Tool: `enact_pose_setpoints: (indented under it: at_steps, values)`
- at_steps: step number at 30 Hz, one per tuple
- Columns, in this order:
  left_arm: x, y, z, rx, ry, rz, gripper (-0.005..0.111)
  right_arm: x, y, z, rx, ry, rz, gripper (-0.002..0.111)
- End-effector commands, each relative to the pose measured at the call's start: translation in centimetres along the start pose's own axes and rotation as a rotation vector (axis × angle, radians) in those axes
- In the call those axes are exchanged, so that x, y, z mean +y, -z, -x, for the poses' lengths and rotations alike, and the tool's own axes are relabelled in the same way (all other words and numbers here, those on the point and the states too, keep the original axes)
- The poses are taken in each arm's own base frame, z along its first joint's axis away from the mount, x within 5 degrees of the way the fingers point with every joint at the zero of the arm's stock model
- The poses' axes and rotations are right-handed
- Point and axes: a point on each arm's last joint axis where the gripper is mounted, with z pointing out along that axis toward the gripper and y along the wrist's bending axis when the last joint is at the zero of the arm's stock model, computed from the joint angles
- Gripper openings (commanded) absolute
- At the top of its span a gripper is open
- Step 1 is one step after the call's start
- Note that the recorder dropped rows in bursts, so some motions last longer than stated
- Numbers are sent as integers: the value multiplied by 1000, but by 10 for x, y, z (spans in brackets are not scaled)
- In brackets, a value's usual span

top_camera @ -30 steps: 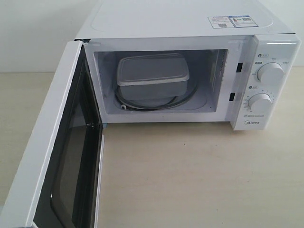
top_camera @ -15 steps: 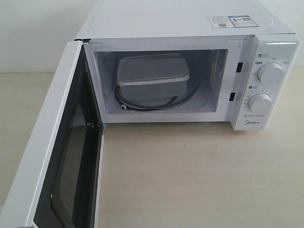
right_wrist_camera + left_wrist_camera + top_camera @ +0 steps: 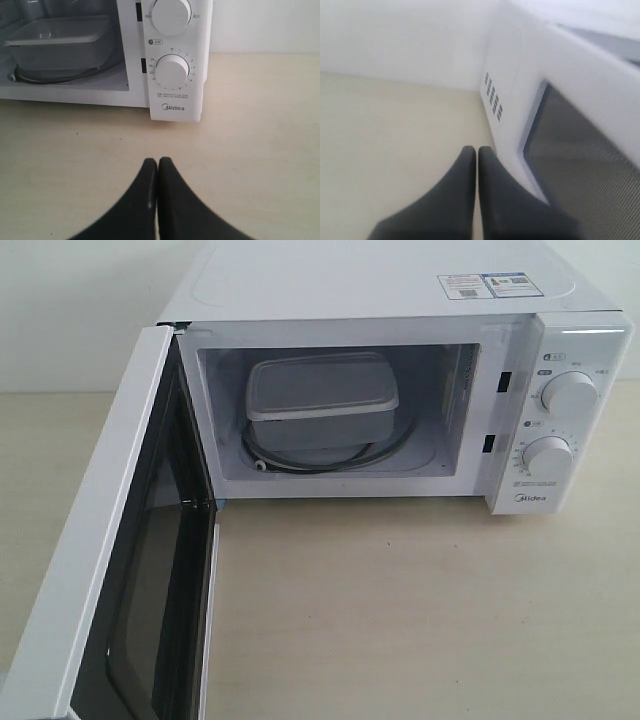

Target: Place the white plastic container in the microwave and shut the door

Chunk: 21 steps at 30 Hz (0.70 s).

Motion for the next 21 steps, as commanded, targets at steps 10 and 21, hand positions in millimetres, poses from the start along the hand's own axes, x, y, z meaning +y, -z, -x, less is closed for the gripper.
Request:
enact_pose_setpoints:
  at_steps: [10,21]
  values:
    - [-19,43,96,-547,104,-124,4,0,0,1,-16,1,-5,0]
    - [-31,79,157,-815,10,-147,4,0,0,1,-16,1,-5,0]
